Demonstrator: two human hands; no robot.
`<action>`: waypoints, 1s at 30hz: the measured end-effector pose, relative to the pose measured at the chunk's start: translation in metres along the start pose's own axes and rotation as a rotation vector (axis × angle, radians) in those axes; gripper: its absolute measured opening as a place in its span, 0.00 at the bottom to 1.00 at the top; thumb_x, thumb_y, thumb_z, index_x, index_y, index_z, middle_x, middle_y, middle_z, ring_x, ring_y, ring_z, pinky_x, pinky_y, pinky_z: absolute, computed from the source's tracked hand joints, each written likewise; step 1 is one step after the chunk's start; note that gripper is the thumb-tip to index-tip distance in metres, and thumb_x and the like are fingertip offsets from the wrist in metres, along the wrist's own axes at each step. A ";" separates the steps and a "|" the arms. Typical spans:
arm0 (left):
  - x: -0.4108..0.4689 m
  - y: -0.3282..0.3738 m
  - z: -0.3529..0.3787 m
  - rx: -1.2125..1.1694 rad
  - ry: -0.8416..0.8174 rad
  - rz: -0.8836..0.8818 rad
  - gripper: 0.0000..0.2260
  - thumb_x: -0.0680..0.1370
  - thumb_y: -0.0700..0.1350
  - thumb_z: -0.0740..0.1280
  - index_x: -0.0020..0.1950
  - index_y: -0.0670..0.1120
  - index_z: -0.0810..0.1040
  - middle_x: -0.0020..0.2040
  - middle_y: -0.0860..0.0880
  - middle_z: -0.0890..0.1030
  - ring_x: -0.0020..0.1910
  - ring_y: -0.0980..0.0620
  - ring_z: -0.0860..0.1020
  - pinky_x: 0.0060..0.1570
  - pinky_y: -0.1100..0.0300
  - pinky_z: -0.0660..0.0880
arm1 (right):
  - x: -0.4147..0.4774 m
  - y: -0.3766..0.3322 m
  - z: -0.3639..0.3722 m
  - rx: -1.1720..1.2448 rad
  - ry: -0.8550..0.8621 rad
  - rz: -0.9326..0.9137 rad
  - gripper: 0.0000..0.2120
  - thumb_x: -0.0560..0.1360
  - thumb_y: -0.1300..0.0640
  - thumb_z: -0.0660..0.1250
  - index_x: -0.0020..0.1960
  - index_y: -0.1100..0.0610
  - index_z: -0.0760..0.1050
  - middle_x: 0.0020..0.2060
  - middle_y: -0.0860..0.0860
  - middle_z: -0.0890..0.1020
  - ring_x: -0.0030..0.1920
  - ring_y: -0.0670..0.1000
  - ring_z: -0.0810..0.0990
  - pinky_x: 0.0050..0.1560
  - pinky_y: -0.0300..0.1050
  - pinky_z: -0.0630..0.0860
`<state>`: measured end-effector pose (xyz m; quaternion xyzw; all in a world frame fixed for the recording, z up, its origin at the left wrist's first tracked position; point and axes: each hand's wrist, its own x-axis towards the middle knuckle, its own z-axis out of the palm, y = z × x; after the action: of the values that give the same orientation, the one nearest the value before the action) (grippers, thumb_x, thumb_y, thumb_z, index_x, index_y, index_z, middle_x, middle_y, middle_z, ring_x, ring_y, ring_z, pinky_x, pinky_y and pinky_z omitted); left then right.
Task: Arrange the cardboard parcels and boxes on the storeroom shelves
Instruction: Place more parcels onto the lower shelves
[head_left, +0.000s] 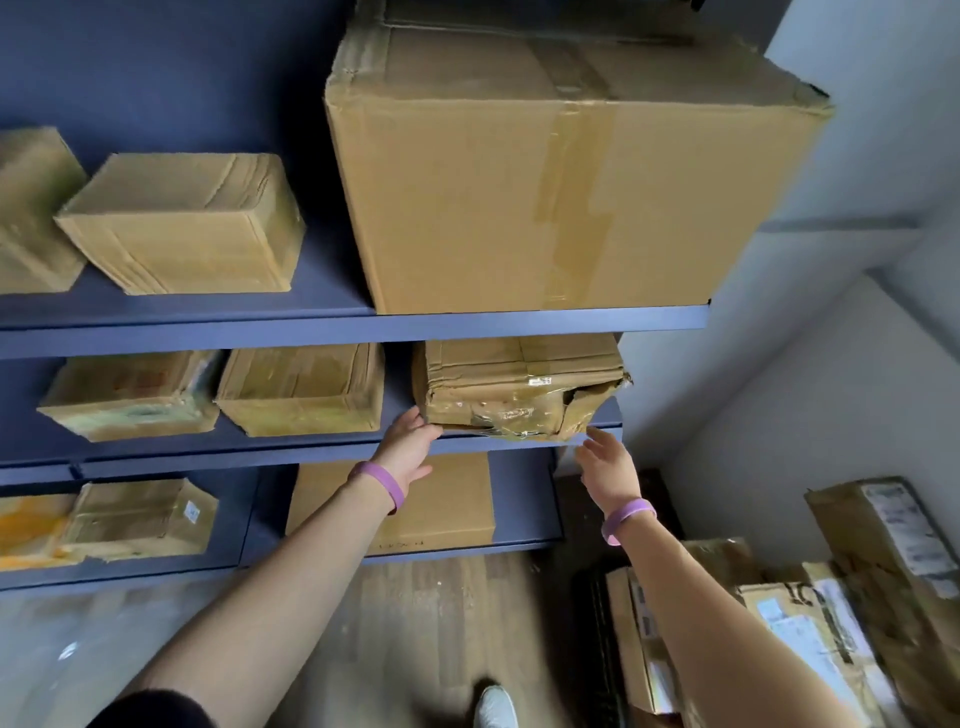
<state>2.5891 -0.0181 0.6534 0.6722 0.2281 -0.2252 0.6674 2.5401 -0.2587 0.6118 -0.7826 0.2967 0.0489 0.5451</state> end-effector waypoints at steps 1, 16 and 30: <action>0.006 -0.002 0.005 -0.001 0.022 -0.004 0.27 0.82 0.39 0.64 0.80 0.49 0.59 0.76 0.50 0.67 0.74 0.48 0.67 0.72 0.45 0.67 | 0.010 0.004 -0.006 -0.006 -0.002 0.005 0.21 0.81 0.64 0.59 0.74 0.64 0.66 0.71 0.60 0.72 0.70 0.59 0.72 0.70 0.51 0.69; 0.079 -0.007 0.028 0.141 0.187 0.077 0.39 0.77 0.29 0.63 0.81 0.58 0.54 0.74 0.49 0.69 0.69 0.45 0.71 0.68 0.48 0.72 | 0.108 0.002 -0.022 -0.042 -0.028 -0.027 0.31 0.78 0.69 0.64 0.78 0.58 0.57 0.72 0.56 0.69 0.71 0.60 0.69 0.67 0.49 0.68; 0.015 -0.018 0.004 0.103 0.058 0.030 0.33 0.73 0.30 0.66 0.75 0.52 0.66 0.65 0.50 0.77 0.66 0.47 0.74 0.71 0.53 0.68 | 0.034 0.001 -0.041 0.000 0.090 -0.163 0.19 0.74 0.69 0.66 0.64 0.59 0.73 0.55 0.54 0.81 0.57 0.54 0.79 0.56 0.45 0.73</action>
<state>2.5901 -0.0222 0.6295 0.7152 0.2255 -0.2070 0.6284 2.5577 -0.3091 0.6134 -0.8054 0.2563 -0.0306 0.5335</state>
